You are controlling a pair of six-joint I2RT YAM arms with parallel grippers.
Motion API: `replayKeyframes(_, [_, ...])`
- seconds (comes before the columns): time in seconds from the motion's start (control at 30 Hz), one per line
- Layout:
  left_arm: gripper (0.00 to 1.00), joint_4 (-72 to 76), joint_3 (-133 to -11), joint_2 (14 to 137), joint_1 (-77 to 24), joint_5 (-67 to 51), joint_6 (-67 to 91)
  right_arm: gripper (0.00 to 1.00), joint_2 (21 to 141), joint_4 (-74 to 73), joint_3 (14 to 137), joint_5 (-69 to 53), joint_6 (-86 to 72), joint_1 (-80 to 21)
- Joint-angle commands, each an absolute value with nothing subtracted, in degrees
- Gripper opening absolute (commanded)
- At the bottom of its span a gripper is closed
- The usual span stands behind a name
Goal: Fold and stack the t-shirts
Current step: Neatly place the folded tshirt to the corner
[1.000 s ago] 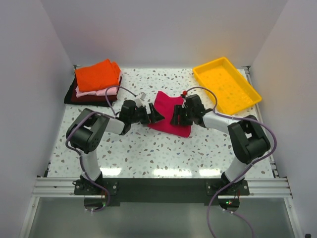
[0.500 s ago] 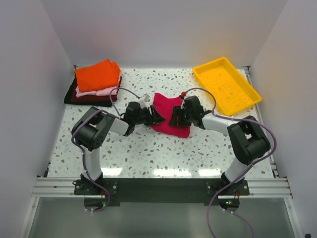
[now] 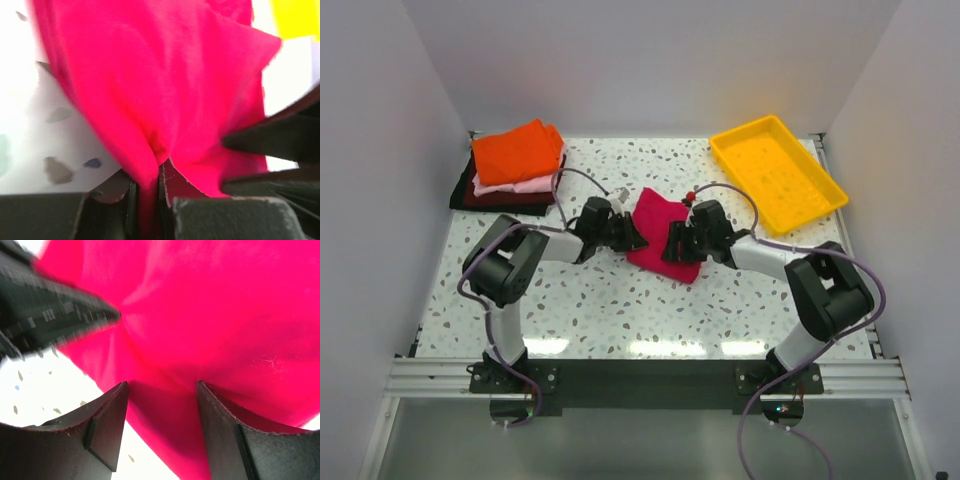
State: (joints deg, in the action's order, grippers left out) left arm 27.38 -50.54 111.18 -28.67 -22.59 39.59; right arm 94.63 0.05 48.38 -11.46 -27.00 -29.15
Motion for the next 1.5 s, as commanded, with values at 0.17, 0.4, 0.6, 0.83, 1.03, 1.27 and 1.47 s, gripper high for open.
replayKeyframes(0.17, [0.0, -4.98, -62.13, 101.26, -26.37, -7.83, 16.02, 0.62, 85.18, -13.27, 43.6, -10.55, -27.33, -30.23])
replayKeyframes(0.4, [0.0, -9.93, -64.16, 95.45, -26.19, -2.55, 11.52, 0.62, 81.39, -15.55, 43.86, -10.2, -27.25, -30.23])
replayKeyframes(0.6, [0.0, -13.18, -67.06, 96.15, -25.05, -6.93, 11.25, 0.62, 79.98, -16.43, 43.16, -9.67, -27.16, -30.23])
replayKeyframes(0.83, [0.0, -9.42, -56.1, 90.8, -25.84, -12.73, 23.43, 0.64, 77.08, -16.0, 44.55, -8.26, -28.74, -30.23])
replayKeyframes(1.03, [0.0, -4.4, -41.15, 84.12, -29.96, -11.61, 33.47, 0.64, 75.85, -16.26, 46.58, -8.7, -29.79, -30.93])
replayKeyframes(1.27, [0.0, -4.3, -32.27, 73.93, -37.96, -2.73, 48.66, 0.64, 72.16, -15.04, 44.65, -7.03, -34.09, -36.03])
replayKeyframes(1.47, [0.0, -4.92, -28.83, 67.42, -43.06, 2.1, 56.33, 0.64, 68.38, -11.09, 40.7, -5.45, -39.63, -42.88])
